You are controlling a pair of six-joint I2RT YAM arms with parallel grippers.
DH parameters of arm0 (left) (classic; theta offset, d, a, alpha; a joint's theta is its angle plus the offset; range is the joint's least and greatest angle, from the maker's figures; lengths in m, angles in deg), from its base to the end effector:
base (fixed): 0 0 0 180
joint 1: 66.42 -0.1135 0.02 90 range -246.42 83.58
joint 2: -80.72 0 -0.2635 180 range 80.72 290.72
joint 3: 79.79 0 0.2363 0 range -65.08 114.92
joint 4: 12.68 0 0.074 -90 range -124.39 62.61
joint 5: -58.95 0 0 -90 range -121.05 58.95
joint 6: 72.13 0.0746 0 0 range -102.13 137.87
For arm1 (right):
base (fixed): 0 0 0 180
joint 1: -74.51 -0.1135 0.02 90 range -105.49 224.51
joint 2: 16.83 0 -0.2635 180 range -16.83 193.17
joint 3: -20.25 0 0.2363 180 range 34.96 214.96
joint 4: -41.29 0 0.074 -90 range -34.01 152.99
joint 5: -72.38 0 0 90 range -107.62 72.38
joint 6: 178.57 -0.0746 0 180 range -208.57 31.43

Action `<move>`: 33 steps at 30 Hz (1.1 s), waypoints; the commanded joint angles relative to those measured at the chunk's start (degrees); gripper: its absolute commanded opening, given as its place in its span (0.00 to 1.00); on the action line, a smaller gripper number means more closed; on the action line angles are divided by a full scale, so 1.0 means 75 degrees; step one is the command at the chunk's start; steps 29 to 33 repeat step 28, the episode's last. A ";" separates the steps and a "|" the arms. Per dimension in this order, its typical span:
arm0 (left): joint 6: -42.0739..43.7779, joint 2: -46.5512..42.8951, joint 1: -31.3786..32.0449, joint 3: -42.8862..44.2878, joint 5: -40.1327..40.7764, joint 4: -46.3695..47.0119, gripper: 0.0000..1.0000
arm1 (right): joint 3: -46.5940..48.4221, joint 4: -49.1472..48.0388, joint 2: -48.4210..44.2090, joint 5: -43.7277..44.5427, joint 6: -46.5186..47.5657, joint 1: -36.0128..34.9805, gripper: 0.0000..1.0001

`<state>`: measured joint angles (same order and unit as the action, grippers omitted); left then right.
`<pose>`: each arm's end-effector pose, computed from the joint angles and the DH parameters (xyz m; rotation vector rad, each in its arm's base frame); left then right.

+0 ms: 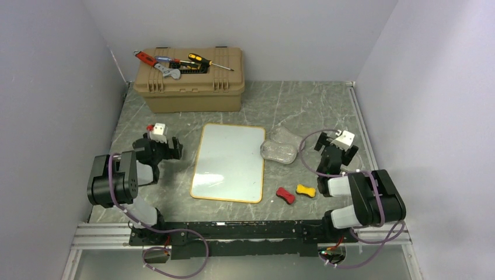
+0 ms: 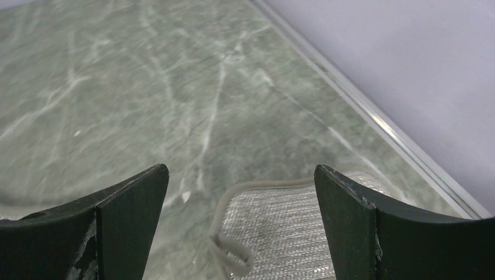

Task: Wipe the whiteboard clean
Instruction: Reset both arms

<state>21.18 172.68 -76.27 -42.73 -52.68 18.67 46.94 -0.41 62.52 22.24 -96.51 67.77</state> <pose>0.2966 0.0236 0.1262 0.1319 1.9535 -0.2229 0.2474 -0.0189 0.1596 0.5148 1.6576 -0.4227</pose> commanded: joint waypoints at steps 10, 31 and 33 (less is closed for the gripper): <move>-0.0084 0.0092 0.0036 -0.0007 -0.0004 0.1016 0.99 | 0.0270 -0.0951 0.0681 -0.2552 0.0377 0.0697 1.00; -0.0131 0.0194 0.0072 -0.0039 0.0051 0.1290 0.99 | 0.0241 -0.1012 0.0659 -0.2525 0.0386 0.0700 1.00; -0.0131 0.0194 0.0072 -0.0039 0.0051 0.1290 0.99 | 0.0241 -0.1012 0.0659 -0.2525 0.0386 0.0700 1.00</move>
